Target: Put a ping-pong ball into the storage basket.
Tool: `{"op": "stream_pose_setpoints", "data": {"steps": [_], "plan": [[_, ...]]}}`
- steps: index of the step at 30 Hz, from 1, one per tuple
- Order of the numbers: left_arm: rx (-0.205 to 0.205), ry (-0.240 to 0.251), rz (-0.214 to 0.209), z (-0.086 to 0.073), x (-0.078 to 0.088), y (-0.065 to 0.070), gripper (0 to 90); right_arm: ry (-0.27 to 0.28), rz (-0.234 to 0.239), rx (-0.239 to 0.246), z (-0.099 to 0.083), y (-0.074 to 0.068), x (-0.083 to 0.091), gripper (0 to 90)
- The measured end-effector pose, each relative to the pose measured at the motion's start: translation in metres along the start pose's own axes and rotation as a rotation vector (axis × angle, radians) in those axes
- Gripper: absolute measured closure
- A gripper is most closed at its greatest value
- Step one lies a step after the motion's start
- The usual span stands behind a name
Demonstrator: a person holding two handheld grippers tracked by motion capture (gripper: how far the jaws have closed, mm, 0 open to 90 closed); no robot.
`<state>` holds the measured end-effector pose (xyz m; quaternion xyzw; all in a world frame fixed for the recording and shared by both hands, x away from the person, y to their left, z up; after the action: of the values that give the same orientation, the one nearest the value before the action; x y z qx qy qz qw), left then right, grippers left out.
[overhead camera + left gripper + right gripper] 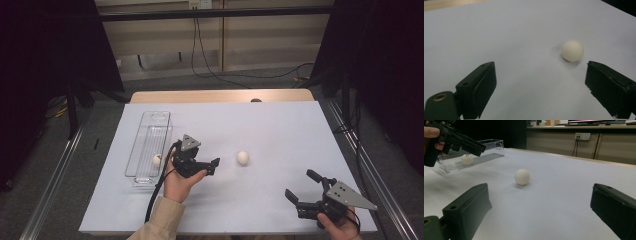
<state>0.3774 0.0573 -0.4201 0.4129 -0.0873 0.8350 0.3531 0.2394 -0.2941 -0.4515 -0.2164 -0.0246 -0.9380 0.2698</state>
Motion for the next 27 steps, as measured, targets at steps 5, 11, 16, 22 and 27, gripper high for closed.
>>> {"op": "stream_pose_setpoints", "data": {"steps": [5,11,16,22,27], "plan": [[-0.004,-0.007,0.002,0.000,-0.001,0.002,10.0,0.002,0.003,0.000,0.001,0.000,-0.001,1.7],[-0.020,-0.004,-0.003,0.000,-0.002,0.004,9.7,0.002,0.006,0.002,0.002,-0.001,-0.003,1.7],[-0.021,0.001,-0.012,0.000,-0.003,0.006,9.6,-0.002,0.006,0.007,0.001,0.000,-0.004,1.7],[-0.030,-0.013,-0.011,0.000,-0.008,0.007,9.5,0.001,0.014,0.009,0.002,-0.003,-0.005,1.7],[-0.040,-0.011,-0.015,0.000,-0.012,0.009,9.1,0.002,0.016,0.008,0.003,-0.003,-0.005,1.7]]}}
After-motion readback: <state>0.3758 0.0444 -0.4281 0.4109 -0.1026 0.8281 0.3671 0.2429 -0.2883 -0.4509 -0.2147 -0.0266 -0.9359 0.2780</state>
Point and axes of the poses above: each handheld gripper's, and its own axes: x roughly backward along the jaws, z roughly out of its top, y roughly to its right, the point moved 2 cm from there along -x, roughly forward along the jaws, and after that the axes turned 13 degrees about -y, right-handed, at the moved point
